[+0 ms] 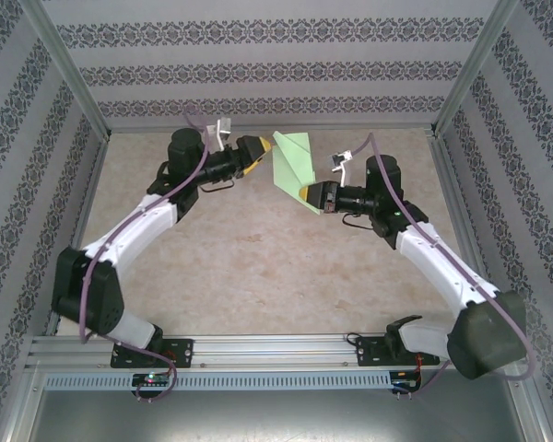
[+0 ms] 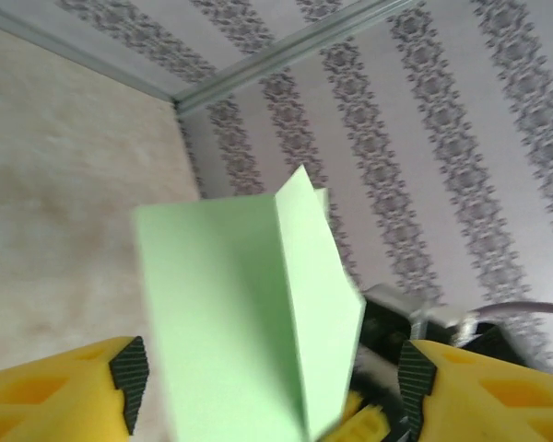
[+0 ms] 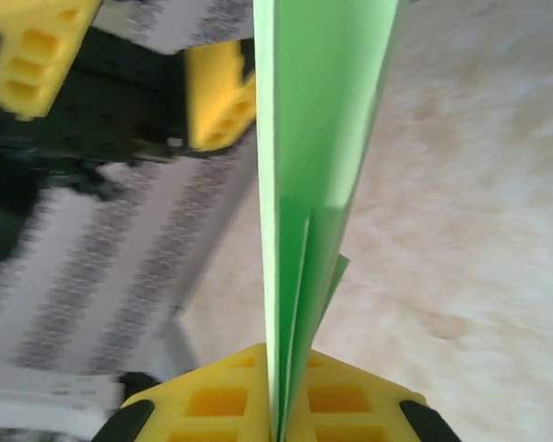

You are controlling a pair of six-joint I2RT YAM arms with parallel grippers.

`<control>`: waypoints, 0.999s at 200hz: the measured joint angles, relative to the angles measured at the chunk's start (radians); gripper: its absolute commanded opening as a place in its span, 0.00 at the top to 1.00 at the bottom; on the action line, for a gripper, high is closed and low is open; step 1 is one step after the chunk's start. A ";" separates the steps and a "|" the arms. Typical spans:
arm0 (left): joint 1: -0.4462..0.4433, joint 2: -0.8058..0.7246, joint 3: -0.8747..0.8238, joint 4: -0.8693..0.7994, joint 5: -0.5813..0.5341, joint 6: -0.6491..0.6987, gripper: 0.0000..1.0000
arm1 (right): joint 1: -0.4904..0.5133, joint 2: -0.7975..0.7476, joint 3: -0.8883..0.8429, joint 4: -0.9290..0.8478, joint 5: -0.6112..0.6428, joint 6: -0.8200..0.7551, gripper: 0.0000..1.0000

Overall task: Fold a paper plane with a square sheet of paper (fold left side to right side)
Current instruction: Turn over the paper at the center of the table.

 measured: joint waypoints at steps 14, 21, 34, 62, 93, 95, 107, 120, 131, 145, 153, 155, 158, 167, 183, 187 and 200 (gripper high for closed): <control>0.004 -0.084 -0.008 -0.111 -0.061 0.084 0.21 | 0.023 -0.020 0.054 -0.149 0.123 -0.116 0.91; 0.004 -0.129 -0.008 -0.168 -0.096 0.126 0.20 | 0.038 -0.024 0.081 -0.225 0.193 -0.174 0.91; 0.004 -0.214 -0.013 -0.258 -0.164 0.198 0.18 | 0.075 -0.023 0.127 -0.336 0.333 -0.263 0.91; 0.004 -0.411 -0.063 -0.397 -0.314 0.314 0.17 | 0.198 0.014 0.214 -0.529 0.665 -0.431 0.91; 0.004 -0.554 -0.144 -0.488 -0.439 0.367 0.16 | 0.346 0.123 0.284 -0.640 1.005 -0.566 0.90; 0.004 -0.558 -0.147 -0.493 -0.445 0.369 0.16 | 0.354 0.133 0.286 -0.644 1.025 -0.576 0.90; 0.004 -0.583 -0.170 -0.524 -0.485 0.374 0.16 | 0.399 0.185 0.298 -0.667 1.136 -0.616 0.90; 0.004 -0.597 -0.189 -0.551 -0.523 0.375 0.16 | 0.442 0.250 0.310 -0.689 1.249 -0.658 0.90; 0.004 -0.604 -0.201 -0.567 -0.547 0.375 0.16 | 0.471 0.314 0.321 -0.703 1.332 -0.689 0.90; 0.004 -0.607 -0.207 -0.586 -0.567 0.375 0.16 | 0.500 0.388 0.331 -0.714 1.424 -0.717 0.90; 0.004 -0.608 -0.207 -0.591 -0.574 0.375 0.16 | 0.513 0.430 0.335 -0.720 1.471 -0.729 0.90; 0.004 -0.608 -0.207 -0.591 -0.575 0.375 0.16 | 0.516 0.441 0.335 -0.721 1.484 -0.732 0.91; 0.004 -0.608 -0.207 -0.591 -0.577 0.375 0.16 | 0.520 0.457 0.335 -0.723 1.499 -0.737 0.91; 0.004 -0.608 -0.207 -0.591 -0.580 0.375 0.16 | 0.531 0.498 0.336 -0.729 1.540 -0.743 0.91; 0.004 -0.607 -0.207 -0.591 -0.581 0.375 0.15 | 0.542 0.565 0.337 -0.737 1.597 -0.746 0.91; 0.004 -0.607 -0.207 -0.591 -0.582 0.375 0.15 | 0.546 0.581 0.338 -0.740 1.610 -0.745 0.91; 0.004 -0.607 -0.207 -0.591 -0.581 0.375 0.15 | 0.552 0.624 0.339 -0.745 1.643 -0.742 0.91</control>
